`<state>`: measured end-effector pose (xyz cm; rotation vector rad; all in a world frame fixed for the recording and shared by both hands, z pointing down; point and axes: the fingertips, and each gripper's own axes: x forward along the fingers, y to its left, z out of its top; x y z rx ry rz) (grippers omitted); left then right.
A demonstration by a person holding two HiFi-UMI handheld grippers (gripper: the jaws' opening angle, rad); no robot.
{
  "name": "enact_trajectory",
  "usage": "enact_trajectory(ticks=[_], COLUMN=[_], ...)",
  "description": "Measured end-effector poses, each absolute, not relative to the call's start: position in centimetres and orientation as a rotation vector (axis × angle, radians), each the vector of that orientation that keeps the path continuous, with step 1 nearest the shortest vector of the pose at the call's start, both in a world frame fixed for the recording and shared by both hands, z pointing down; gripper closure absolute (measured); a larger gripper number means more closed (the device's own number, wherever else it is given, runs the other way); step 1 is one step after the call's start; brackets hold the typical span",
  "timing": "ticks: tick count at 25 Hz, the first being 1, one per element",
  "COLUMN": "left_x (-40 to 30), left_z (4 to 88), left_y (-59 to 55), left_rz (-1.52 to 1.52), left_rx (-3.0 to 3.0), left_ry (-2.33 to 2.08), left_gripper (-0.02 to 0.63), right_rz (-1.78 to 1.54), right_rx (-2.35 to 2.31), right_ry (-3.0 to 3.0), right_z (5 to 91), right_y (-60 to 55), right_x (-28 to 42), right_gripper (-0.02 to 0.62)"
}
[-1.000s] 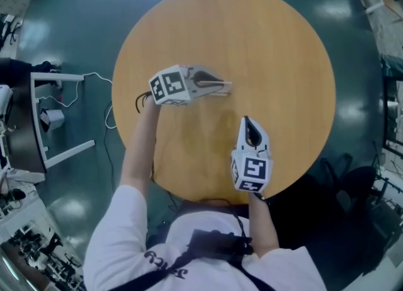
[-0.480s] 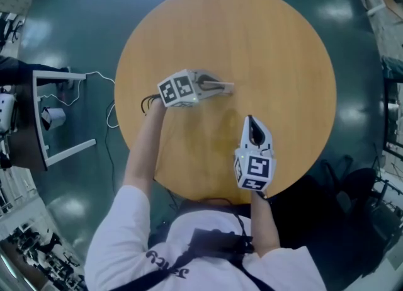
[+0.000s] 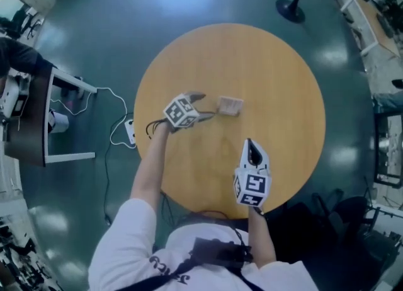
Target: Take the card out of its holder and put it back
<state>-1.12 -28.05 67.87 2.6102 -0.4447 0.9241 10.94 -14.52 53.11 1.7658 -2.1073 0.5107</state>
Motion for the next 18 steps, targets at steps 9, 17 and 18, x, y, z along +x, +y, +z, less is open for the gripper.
enact_trajectory(ticks=[9,17,18], left_x=[-5.3,-4.3,-4.3], left_z=[60.7,51.1,50.2], left_y=[-24.6,-17.7,-17.0], left_rz=[0.504,0.305,0.281], left_rx=[2.590,2.685,2.689], left_ry=[-0.794,-1.038,-1.069], left_gripper=[0.261,0.287,0.293], right_rz=[0.407,0.397,0.386], right_rx=[1.823,1.874,1.884], right_ry=[-2.218,-2.284,-2.286], right_z=[50.2,47.6,47.2], right_y=[-15.2,-12.3,-12.0], right_x=[8.9,6.9,6.7], right_gripper=[0.574,0.574,0.574])
